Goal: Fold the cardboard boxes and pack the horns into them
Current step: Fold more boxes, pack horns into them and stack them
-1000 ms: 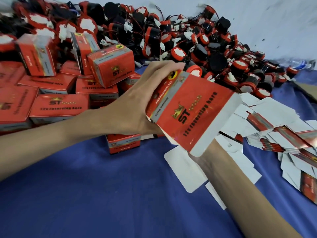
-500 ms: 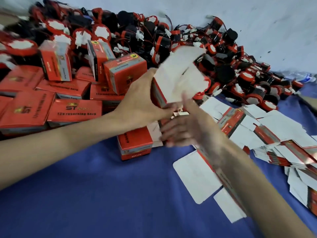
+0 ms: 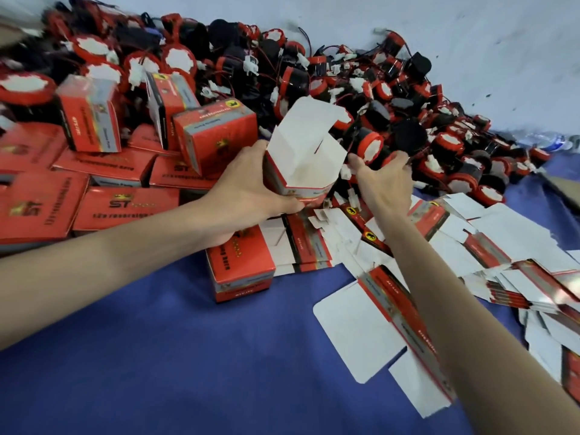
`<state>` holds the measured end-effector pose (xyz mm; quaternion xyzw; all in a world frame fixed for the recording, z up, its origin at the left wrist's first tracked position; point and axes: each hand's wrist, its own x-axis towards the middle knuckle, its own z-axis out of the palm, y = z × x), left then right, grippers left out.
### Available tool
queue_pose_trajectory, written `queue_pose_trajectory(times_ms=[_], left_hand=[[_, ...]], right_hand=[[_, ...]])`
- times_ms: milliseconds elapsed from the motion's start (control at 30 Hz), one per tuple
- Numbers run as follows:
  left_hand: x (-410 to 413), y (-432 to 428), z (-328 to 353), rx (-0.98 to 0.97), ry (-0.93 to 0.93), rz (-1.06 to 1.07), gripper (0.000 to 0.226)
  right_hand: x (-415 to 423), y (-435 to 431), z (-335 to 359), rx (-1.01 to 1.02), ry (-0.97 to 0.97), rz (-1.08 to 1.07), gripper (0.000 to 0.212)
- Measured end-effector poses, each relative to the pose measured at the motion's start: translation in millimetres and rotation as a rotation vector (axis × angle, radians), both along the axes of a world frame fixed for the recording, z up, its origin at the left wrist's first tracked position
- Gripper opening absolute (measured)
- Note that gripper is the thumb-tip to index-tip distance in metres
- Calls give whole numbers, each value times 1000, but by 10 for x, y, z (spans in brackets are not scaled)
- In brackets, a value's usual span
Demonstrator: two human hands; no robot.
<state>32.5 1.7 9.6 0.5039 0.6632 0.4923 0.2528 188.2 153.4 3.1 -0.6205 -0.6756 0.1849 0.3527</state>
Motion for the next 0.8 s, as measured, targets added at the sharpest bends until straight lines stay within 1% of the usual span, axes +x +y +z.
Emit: queue_pose_trajectory(times_ms=[33, 67, 100, 167, 200, 233, 300, 333, 400, 467, 500, 533, 633, 700, 733, 767, 800], left_hand=[[2, -1, 5, 2, 2, 3, 76], [7, -4, 9, 3, 2, 4, 76], [12, -9, 11, 4, -2, 6, 76], [17, -19, 15, 9, -6, 7, 74], [16, -20, 16, 12, -3, 9, 73], [22, -18, 15, 15, -3, 10, 72], [21, -11, 15, 9, -6, 11, 71], [14, -10, 11, 3, -7, 11, 72], [16, -7, 5, -3, -17, 8, 72], [19, -12, 9, 0, -31, 15, 71], [18, -9, 16, 1, -34, 20, 71], [21, -18, 12, -2, -36, 25, 72], [32, -15, 13, 10, -37, 20, 73], [38, -23, 18, 23, -36, 15, 72], [37, -24, 17, 28, -30, 13, 71], [42, -23, 19, 31, -20, 11, 71], [46, -26, 19, 33, -9, 8, 72]], right_hand=[[-11, 8, 12, 37, -26, 6, 86], [-28, 33, 34, 69, -34, 20, 91], [-56, 83, 64, 68, -9, 45, 92], [-122, 214, 123, -21, 113, 113, 87], [-153, 286, 139, -63, 143, 135, 85], [-169, 332, 147, -70, 111, 141, 82], [-184, 346, 149, -31, 13, 153, 75], [-180, 318, 142, -9, 4, 168, 71], [-77, 230, 114, 74, 28, 186, 64], [80, 105, 133, 202, 76, 199, 56], [167, 64, 153, 237, 156, 238, 51], [256, -6, 175, 230, 285, 294, 48], [506, -258, 297, 112, 845, 411, 47], [587, -419, 358, 21, 1155, 402, 35], [601, -481, 362, -17, 1257, 393, 28], [612, -532, 356, -38, 1313, 389, 24], [620, -587, 342, -33, 1324, 391, 20]])
